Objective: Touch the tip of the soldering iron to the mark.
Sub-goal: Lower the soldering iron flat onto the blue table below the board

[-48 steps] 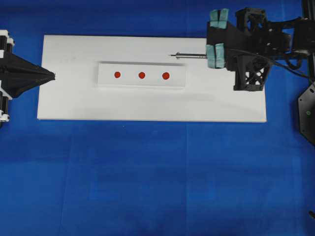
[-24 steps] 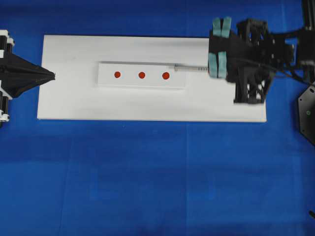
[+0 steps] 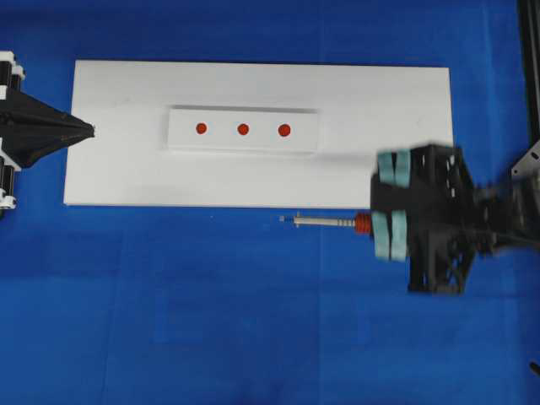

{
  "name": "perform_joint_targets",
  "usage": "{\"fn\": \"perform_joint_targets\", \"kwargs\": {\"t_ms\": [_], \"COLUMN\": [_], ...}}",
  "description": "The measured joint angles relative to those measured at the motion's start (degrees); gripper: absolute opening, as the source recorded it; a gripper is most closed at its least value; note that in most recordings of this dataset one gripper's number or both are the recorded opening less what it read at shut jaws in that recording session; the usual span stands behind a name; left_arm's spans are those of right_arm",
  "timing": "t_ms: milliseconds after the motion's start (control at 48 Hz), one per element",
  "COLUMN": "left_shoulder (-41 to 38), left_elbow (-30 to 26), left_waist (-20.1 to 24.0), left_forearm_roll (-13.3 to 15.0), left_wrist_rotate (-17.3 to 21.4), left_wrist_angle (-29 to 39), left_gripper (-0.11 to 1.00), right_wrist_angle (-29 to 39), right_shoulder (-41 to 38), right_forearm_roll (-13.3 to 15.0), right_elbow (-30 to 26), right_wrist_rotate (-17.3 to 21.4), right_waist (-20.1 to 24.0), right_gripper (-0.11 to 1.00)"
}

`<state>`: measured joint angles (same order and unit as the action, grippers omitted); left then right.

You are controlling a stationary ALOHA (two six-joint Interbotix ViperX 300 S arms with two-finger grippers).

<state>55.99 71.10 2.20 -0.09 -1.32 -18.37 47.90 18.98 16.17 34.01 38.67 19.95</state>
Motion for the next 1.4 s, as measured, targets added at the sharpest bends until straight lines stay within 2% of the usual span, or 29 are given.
{"fn": "perform_joint_targets", "kwargs": {"t_ms": [146,292,438,563,855,1043,1168,1397], "left_shoulder": [0.0,0.0,0.0,0.0,0.0,0.0,0.0,0.0], "left_elbow": [0.0,0.0,0.0,0.0,0.0,0.0,0.0,0.0], "left_waist": [-0.1,-0.2,-0.2,-0.3,-0.3,-0.3,-0.3,-0.3], "left_forearm_roll": [0.1,0.0,0.0,0.0,0.0,0.0,0.1,0.0], "left_wrist_rotate": [-0.6,-0.7,-0.7,-0.7,-0.7,-0.7,-0.7,-0.7], "left_wrist_angle": [-0.2,-0.3,-0.3,-0.3,-0.3,-0.3,-0.3,-0.3], "left_gripper": [0.02,0.02,0.02,0.02,0.02,0.02,0.02,0.02], "right_wrist_angle": [0.5,1.0,0.4,-0.8,-3.6,-4.7,-4.7,-5.6], "right_shoulder": [-2.3,-4.0,-6.5,-10.2,-20.7,-26.0,-27.7,-29.8], "right_forearm_roll": [3.4,4.3,5.2,6.2,6.9,6.9,6.9,6.8], "right_elbow": [-1.2,-2.0,-3.6,-6.7,-17.1,-23.8,-25.9,-26.3], "right_wrist_rotate": [6.4,8.3,8.4,7.9,4.3,3.0,3.0,3.3], "right_waist": [5.7,7.0,6.7,4.7,0.2,0.0,-0.4,-1.0], "right_gripper": [0.06,0.06,0.06,0.06,0.06,0.06,0.06,0.06]}}
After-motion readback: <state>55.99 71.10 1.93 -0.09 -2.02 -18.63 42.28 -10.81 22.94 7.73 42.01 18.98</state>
